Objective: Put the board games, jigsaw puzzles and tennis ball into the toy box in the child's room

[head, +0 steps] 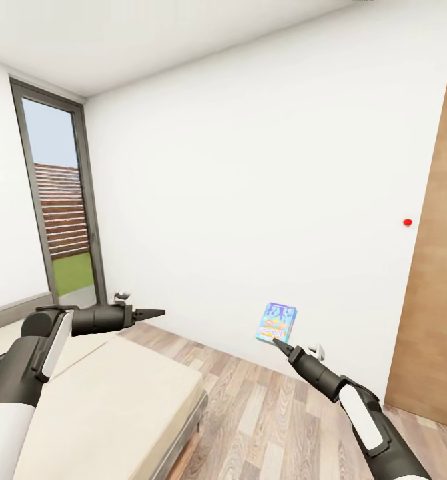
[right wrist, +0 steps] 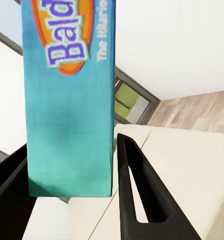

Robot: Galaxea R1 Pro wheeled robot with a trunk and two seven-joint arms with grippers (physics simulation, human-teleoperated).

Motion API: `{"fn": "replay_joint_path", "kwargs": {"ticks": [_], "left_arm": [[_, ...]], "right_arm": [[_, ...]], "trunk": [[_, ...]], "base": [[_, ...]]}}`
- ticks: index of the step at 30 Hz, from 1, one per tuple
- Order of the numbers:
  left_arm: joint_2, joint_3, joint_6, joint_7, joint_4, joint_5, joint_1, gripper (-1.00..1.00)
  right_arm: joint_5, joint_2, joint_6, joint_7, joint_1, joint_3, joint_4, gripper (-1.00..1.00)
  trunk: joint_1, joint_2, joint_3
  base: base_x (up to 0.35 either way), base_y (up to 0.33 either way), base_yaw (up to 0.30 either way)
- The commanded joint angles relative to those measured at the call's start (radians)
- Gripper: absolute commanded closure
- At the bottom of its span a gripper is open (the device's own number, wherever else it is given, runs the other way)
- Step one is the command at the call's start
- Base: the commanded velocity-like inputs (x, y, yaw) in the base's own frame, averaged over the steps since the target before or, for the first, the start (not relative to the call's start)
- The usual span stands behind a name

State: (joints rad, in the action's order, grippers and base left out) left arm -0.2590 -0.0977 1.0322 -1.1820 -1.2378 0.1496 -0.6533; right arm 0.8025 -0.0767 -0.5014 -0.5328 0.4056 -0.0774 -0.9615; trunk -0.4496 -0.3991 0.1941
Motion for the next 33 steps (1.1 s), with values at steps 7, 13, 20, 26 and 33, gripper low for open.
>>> {"fn": "replay_joint_path", "kwargs": {"ticks": [7, 13, 20, 26, 33], "left_arm": [[0.0, 0.0, 0.006, -0.003, 0.001, 0.001, 0.0, -1.0], [-0.001, -0.001, 0.005, -0.005, 0.001, 0.001, 0.0, -1.0], [-0.002, -0.002, 0.005, -0.008, 0.0, 0.002, 0.0, -1.0], [-0.002, -0.002, 0.005, -0.008, 0.0, 0.001, 0.0, -1.0], [-0.002, -0.002, 0.005, -0.008, 0.0, 0.002, 0.0, -1.0]], "right_arm": [[0.006, -0.002, -0.008, -0.031, 0.001, -0.001, 0.005, 1.0], [0.006, 0.001, -0.008, -0.035, 0.001, -0.001, 0.007, 1.0], [0.006, -0.003, -0.008, -0.036, 0.001, -0.001, 0.007, 1.0], [0.006, -0.002, -0.008, -0.036, 0.001, -0.002, 0.007, 1.0], [0.005, 0.002, -0.007, -0.035, 0.001, -0.002, 0.008, 1.0]], "trunk": [[0.0, -0.001, -0.005], [0.0, -0.001, -0.008], [0.0, -0.001, -0.01], [0.0, -0.001, -0.01], [0.0, -0.001, -0.01]], "base": [[0.0, 0.0, -0.237], [0.0, 0.0, -0.255], [0.0, 0.0, -0.268], [0.0, 0.0, -0.274], [0.0, 0.0, -0.276]]}}
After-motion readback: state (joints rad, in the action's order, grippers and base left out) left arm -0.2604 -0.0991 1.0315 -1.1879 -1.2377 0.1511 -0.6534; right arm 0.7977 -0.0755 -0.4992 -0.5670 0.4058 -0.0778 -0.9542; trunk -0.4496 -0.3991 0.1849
